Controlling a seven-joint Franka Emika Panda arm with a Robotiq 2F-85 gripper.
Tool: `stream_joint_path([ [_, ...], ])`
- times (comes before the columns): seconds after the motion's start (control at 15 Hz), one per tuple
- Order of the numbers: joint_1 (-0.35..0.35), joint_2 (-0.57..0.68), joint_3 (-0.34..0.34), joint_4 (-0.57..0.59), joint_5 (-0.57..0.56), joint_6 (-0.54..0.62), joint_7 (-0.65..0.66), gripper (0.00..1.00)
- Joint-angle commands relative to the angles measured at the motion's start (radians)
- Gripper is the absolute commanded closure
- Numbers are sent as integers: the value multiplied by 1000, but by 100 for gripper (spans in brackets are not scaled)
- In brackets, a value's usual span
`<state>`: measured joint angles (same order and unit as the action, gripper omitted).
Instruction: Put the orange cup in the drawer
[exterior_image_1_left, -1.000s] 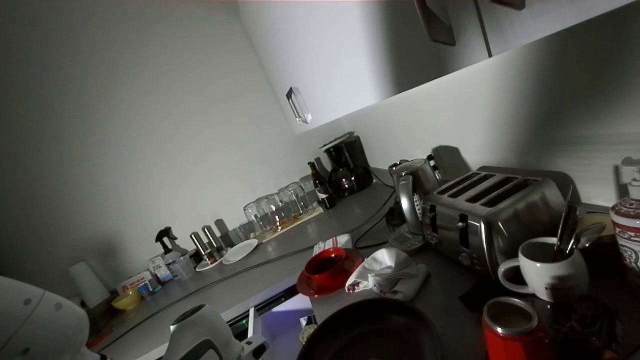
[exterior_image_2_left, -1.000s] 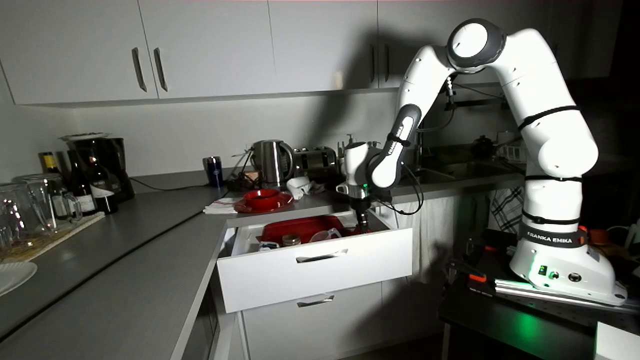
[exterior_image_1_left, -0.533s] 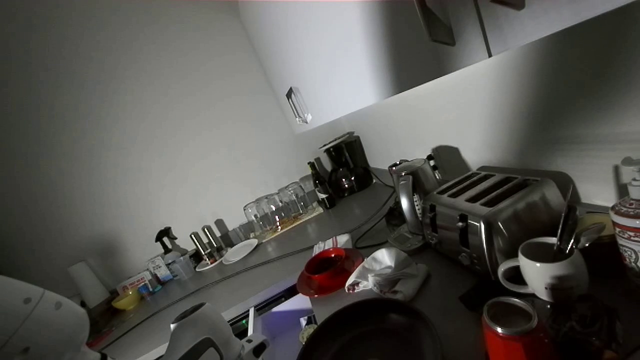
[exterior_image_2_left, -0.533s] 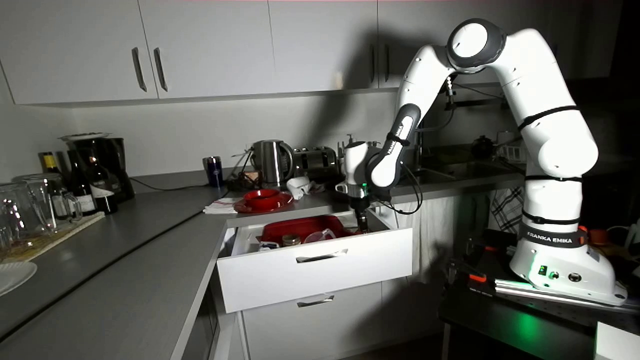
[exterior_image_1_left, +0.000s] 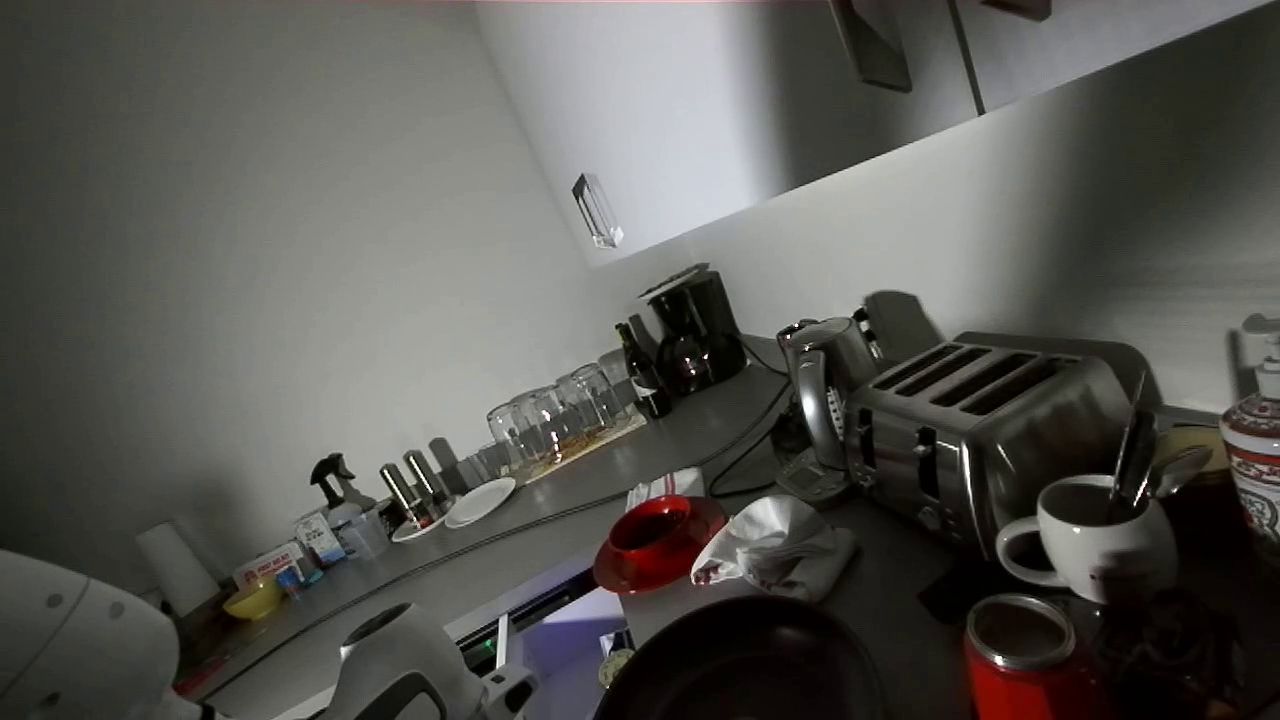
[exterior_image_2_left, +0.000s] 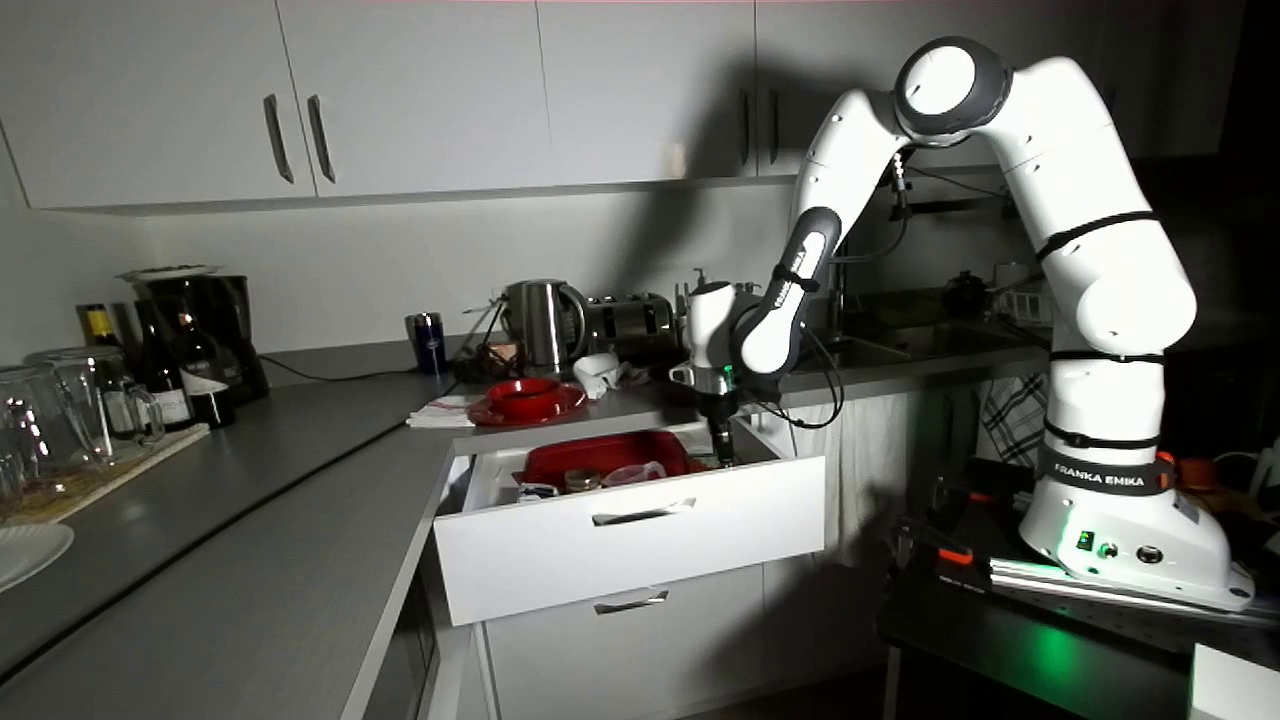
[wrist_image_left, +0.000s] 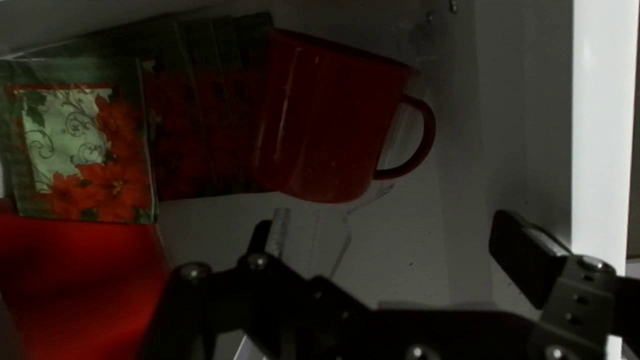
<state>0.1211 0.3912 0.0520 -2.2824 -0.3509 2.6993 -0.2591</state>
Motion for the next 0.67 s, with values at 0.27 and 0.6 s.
stream_joint_path([
  [0.27, 23, -88, -1, -45, -27, 53, 36, 0],
  [0.6, 56, -271, -1, -119, -64, 85, 97, 0],
])
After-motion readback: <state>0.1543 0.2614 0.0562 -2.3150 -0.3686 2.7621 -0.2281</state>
